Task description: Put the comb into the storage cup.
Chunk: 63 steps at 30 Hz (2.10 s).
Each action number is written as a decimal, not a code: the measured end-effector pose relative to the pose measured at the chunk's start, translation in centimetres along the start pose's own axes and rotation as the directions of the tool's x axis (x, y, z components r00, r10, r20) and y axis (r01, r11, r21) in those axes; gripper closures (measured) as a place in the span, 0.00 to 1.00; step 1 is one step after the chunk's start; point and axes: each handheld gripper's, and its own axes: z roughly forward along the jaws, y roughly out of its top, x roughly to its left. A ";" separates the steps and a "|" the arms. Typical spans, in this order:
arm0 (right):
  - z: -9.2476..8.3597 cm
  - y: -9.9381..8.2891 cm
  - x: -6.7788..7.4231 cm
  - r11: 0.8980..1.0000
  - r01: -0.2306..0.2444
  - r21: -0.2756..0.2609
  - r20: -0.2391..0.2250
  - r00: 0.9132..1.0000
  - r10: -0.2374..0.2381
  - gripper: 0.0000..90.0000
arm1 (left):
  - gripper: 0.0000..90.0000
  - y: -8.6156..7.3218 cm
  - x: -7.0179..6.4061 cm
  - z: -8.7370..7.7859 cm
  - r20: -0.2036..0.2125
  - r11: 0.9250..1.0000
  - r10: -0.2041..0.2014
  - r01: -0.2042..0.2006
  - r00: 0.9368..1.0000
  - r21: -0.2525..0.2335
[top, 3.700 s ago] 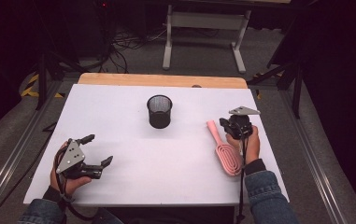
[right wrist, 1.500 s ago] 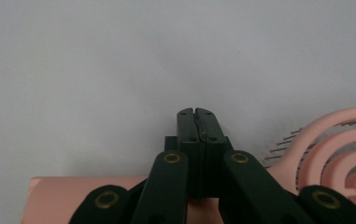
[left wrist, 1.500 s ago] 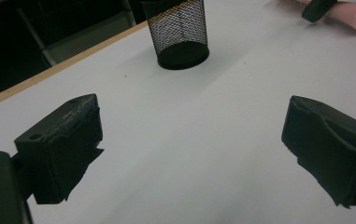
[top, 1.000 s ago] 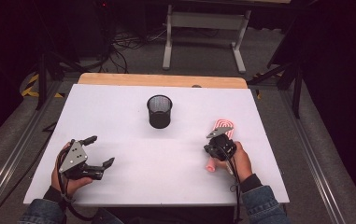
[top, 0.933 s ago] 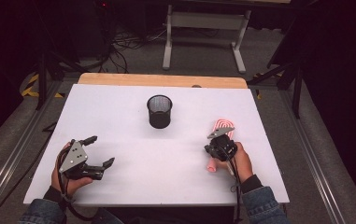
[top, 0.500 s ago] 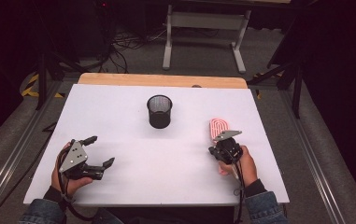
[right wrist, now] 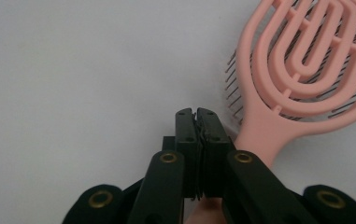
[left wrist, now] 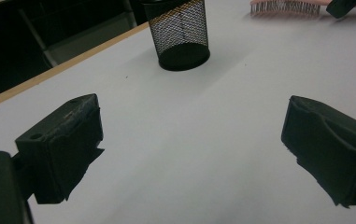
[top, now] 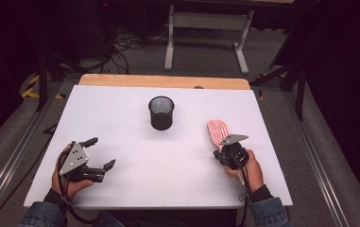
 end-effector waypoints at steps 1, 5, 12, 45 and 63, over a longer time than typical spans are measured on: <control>-0.1 0.0 0.0 1.000 -0.002 -0.003 -0.002 1.000 0.002 0.98 | 0.07 0.0 0.0 0.0 -0.002 1.000 0.000 0.000 1.000 0.000; -0.8 -0.2 0.1 1.000 -0.006 -0.018 -0.001 1.000 0.006 0.96 | 0.07 0.0 0.0 -0.1 -0.003 1.000 0.000 0.000 1.000 0.000; -3.7 0.1 0.3 0.993 -0.011 -0.114 0.066 0.998 0.019 0.80 | 0.07 0.1 0.1 -0.3 -0.009 1.000 -0.003 0.003 1.000 -0.011; 0.8 0.6 -2.1 0.972 -0.221 0.074 0.115 0.970 0.212 0.74 | 0.09 0.2 0.0 -0.5 -0.010 1.000 -0.004 0.004 1.000 -0.024; -1.2 0.3 -1.9 0.982 -0.161 -0.099 0.127 0.977 0.173 0.77 | 0.08 0.2 -0.2 -0.1 0.006 1.000 -0.001 0.001 1.000 -0.006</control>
